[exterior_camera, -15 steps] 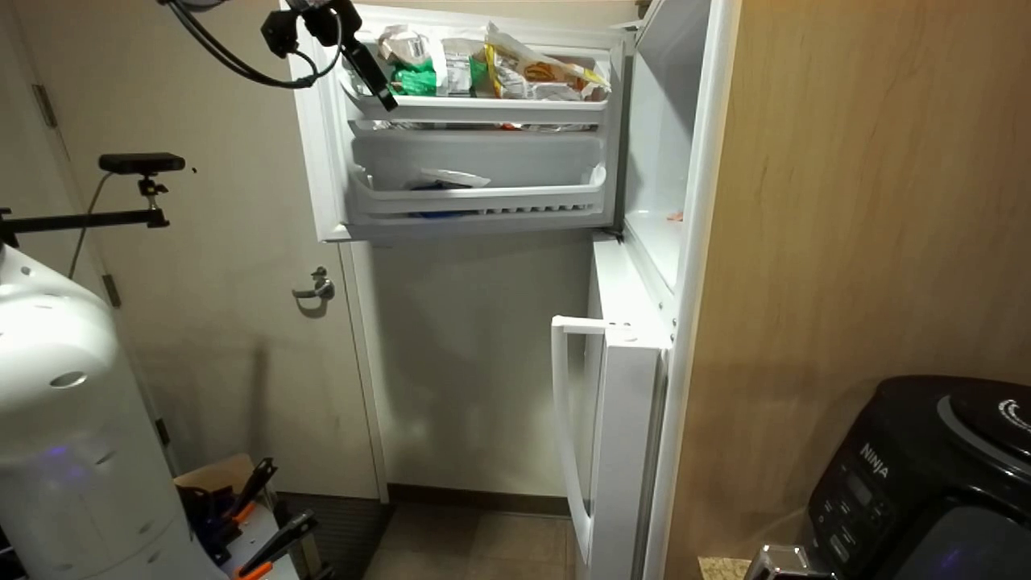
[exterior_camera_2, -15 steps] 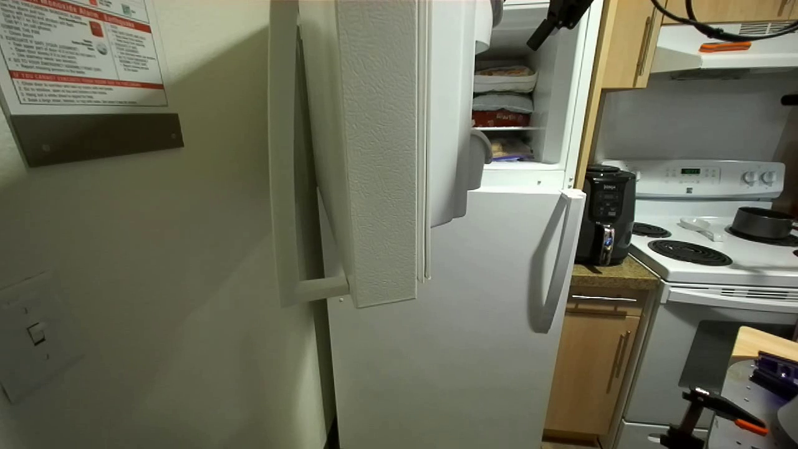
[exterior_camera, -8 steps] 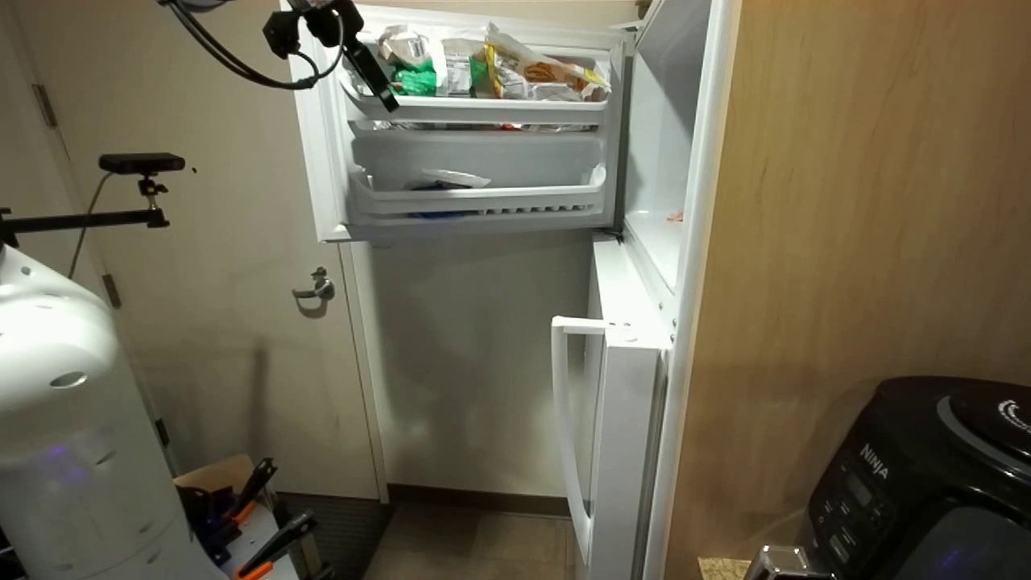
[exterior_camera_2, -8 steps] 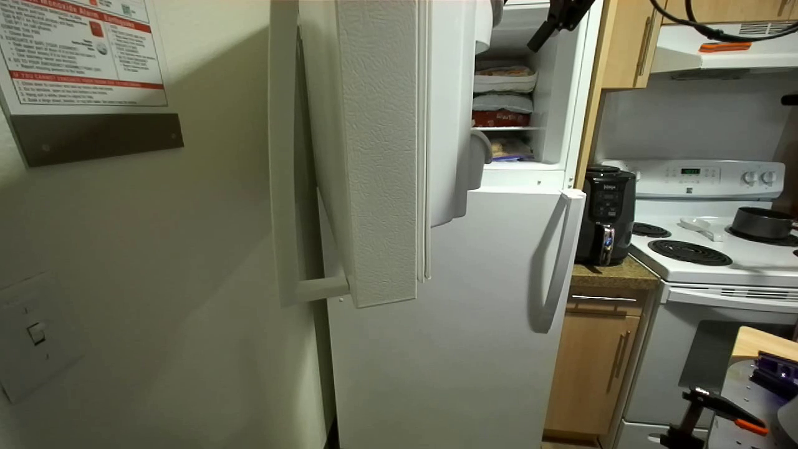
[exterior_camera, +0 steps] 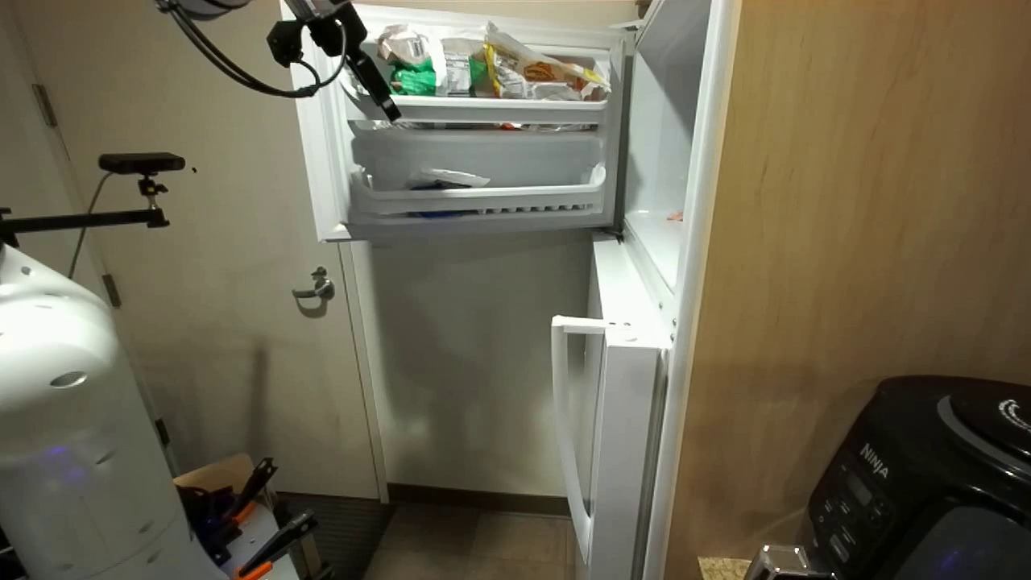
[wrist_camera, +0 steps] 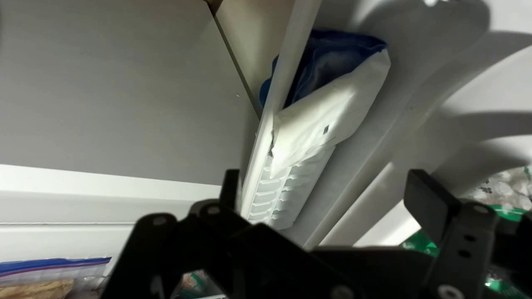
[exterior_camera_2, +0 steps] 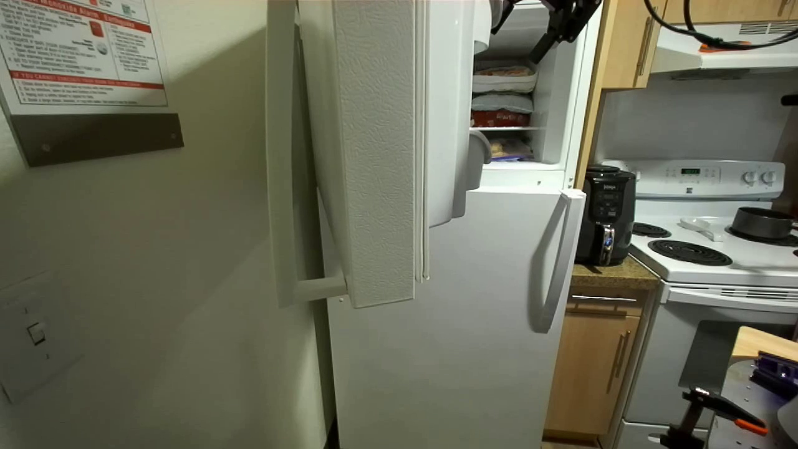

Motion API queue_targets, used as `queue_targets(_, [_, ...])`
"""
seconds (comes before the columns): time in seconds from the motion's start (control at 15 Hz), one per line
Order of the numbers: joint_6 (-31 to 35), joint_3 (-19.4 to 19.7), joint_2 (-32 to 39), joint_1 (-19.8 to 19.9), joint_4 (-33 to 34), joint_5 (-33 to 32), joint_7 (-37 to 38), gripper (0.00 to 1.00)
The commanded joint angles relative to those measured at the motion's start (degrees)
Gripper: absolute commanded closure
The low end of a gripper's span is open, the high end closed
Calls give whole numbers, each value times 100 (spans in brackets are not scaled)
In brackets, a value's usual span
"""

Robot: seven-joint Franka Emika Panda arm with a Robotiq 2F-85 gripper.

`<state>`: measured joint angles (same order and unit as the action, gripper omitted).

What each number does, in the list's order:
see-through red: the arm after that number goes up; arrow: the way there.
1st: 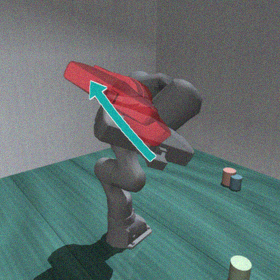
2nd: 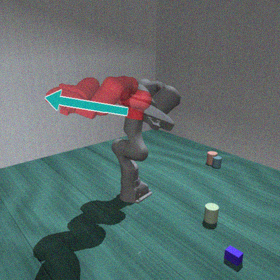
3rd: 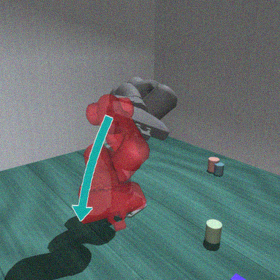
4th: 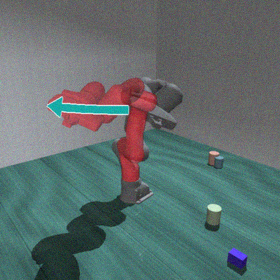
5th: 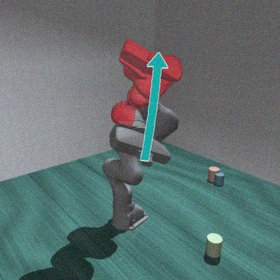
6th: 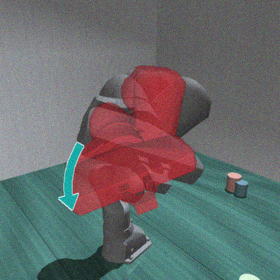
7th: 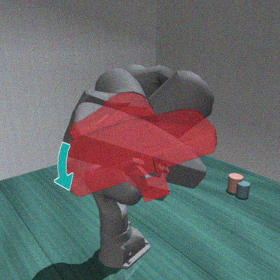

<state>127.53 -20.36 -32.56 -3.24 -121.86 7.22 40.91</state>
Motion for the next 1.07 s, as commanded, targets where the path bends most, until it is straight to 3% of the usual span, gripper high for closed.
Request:
queue_targets(0.0, [-18, 43, 25, -61, 26, -54, 40, 0])
queue_targets(0.67, [-132, 184, -153, -1, 375, -58, 55, 0])
queue_targets(1.0, [65, 59, -82, -59, 384, 16, 131, 0])
